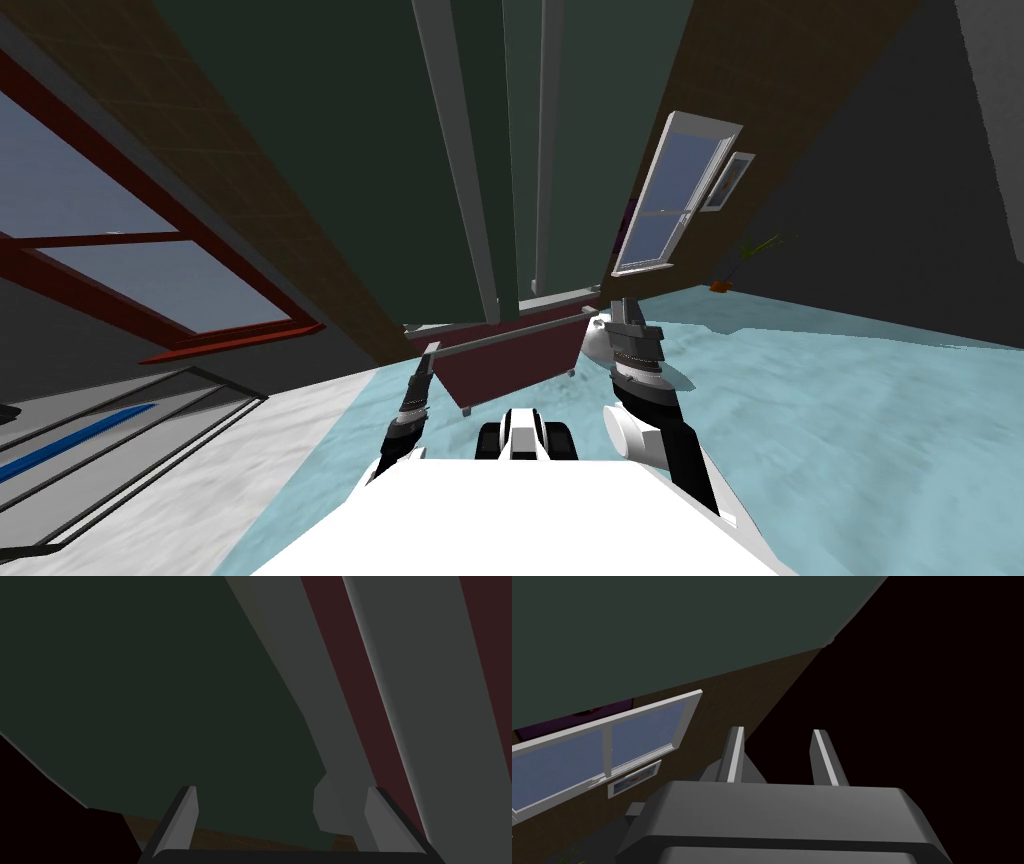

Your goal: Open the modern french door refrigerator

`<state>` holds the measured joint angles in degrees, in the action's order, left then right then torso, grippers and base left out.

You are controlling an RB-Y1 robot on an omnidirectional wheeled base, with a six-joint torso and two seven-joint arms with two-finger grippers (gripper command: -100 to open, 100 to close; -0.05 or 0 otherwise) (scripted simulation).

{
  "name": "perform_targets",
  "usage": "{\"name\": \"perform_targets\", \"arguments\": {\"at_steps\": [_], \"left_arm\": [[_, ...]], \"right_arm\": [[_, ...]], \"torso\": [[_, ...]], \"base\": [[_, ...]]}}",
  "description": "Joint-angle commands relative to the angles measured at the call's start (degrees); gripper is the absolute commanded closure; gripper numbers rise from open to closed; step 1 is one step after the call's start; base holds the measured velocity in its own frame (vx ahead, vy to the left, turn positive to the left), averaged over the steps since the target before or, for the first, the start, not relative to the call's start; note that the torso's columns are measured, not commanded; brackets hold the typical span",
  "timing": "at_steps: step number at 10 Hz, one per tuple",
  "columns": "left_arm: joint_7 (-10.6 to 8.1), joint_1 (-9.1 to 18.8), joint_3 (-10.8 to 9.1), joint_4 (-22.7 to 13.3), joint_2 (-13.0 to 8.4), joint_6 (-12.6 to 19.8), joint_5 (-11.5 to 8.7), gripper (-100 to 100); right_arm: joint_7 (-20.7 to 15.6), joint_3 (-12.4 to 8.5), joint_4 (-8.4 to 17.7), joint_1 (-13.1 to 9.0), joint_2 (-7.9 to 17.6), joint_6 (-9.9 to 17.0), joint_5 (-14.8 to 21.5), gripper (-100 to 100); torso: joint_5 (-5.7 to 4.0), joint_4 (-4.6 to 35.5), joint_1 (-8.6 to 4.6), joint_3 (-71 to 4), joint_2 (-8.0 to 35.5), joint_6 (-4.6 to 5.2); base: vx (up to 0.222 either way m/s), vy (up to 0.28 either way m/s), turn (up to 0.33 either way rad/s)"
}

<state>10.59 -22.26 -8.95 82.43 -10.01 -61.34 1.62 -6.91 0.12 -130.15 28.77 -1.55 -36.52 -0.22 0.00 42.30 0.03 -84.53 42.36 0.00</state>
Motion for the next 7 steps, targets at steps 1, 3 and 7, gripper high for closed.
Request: {"name": "perform_targets", "arguments": {"at_steps": [1, 3, 7], "left_arm": [[0.15, 0.8, -0.3, -4.7, 0.9, -3.9, 0.3, -100], [0.18, 1.0, -0.44, -8.1, 1.2, -5.6, 0.5, -100], [0.23, 1.5, -0.72, -12.6, 1.7, -8.7, 0.7, -100]], "right_arm": [[0.0, 0.0, 0.0, 0.0, 0.0, 0.0, 0.0, 0], [0.0, 0.0, 0.0, 0.0, 0.0, 0.0, 0.0, 0], [0.0, 0.0, 0.0, 0.0, 0.0, 0.0, 0.0, 0]], "torso": [[0.0, 0.0, -0.03, 0.0, 0.0, 0.0], [0.07, -0.1, 0.07, -0.1, -0.3, 0.1], [0.49, -0.5, 0.4, -0.4, -1.0, 0.33]], "base": [[0.076, -0.016, 0.015], [0.061, -0.018, 0.017], [0.061, -0.01, 0.021]]}}
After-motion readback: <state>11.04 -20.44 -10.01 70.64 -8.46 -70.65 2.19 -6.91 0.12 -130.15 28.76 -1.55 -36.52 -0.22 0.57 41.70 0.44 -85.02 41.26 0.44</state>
